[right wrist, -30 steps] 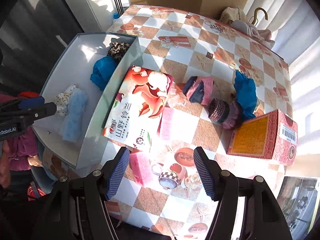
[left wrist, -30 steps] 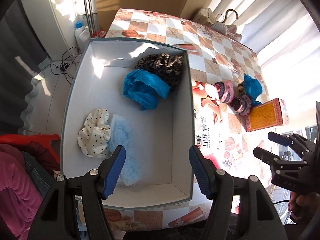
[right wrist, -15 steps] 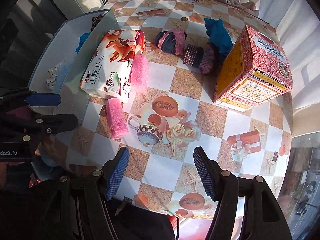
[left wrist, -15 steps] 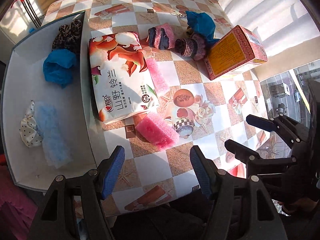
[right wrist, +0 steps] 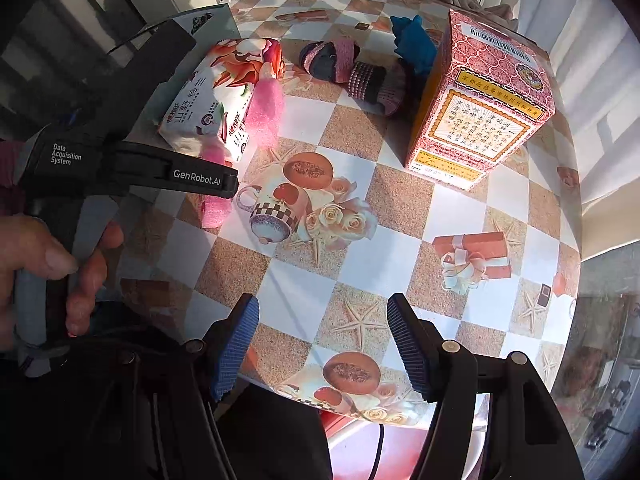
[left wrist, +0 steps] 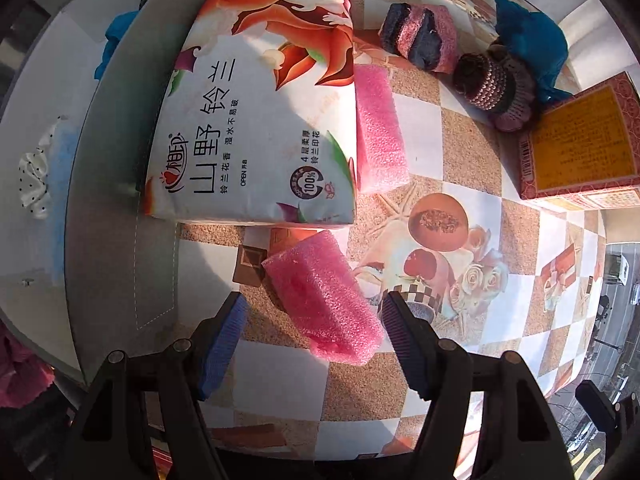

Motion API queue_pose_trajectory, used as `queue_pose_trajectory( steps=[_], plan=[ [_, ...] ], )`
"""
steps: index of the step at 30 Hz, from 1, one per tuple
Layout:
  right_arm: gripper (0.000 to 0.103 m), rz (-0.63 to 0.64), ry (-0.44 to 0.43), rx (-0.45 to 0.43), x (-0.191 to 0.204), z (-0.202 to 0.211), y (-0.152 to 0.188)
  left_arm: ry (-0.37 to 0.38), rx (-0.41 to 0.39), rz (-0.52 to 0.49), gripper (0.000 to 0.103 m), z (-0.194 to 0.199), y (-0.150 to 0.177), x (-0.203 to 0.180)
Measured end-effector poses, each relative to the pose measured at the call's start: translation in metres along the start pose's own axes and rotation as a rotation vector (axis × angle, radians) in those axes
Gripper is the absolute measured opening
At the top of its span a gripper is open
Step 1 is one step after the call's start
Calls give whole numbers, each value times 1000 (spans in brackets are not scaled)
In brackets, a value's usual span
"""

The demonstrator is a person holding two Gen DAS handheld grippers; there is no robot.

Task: Organize soft objects
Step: 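Move both tools back toward the pink foam sponges on the table, then grasp a pink foam sponge with right tool while left tool approaches another sponge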

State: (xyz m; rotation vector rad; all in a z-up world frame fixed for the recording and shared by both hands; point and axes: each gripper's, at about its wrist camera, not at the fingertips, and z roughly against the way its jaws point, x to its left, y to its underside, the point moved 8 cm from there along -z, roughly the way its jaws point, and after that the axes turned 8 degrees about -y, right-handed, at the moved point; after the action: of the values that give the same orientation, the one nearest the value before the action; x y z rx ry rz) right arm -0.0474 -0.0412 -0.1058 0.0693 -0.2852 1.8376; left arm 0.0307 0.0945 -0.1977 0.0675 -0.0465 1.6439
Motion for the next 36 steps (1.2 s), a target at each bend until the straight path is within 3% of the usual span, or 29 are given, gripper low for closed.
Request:
queue_pose_trajectory(
  steps=[1, 2, 5, 16, 20, 30, 34, 36],
  plan=[
    [68, 1, -2, 0, -1, 0, 2, 14, 8, 12, 49, -5, 1, 2],
    [68, 2, -5, -1, -1, -1, 3, 22, 33, 9, 46, -9, 4, 3],
    [68, 17, -14, -14, 0, -2, 0, 14, 0, -7, 40, -2, 7, 11],
    [68, 85, -85, -60, 22, -47, -80, -22, -7, -108, 38, 0, 47, 29],
    [68, 145, -64, -39, 32, -70, -107, -14, -14, -127, 38, -2, 56, 35],
    [68, 151, -63, -4, 34, -93, -145, 6, -25, -170, 38, -2, 66, 35],
    [67, 172, 42, 13, 27, -105, -155, 5, -26, -192, 38, -4, 69, 40],
    [59, 100, -8, 9, 23, -104, -158, 7, -27, -199, 38, -4, 64, 36]
  ],
)
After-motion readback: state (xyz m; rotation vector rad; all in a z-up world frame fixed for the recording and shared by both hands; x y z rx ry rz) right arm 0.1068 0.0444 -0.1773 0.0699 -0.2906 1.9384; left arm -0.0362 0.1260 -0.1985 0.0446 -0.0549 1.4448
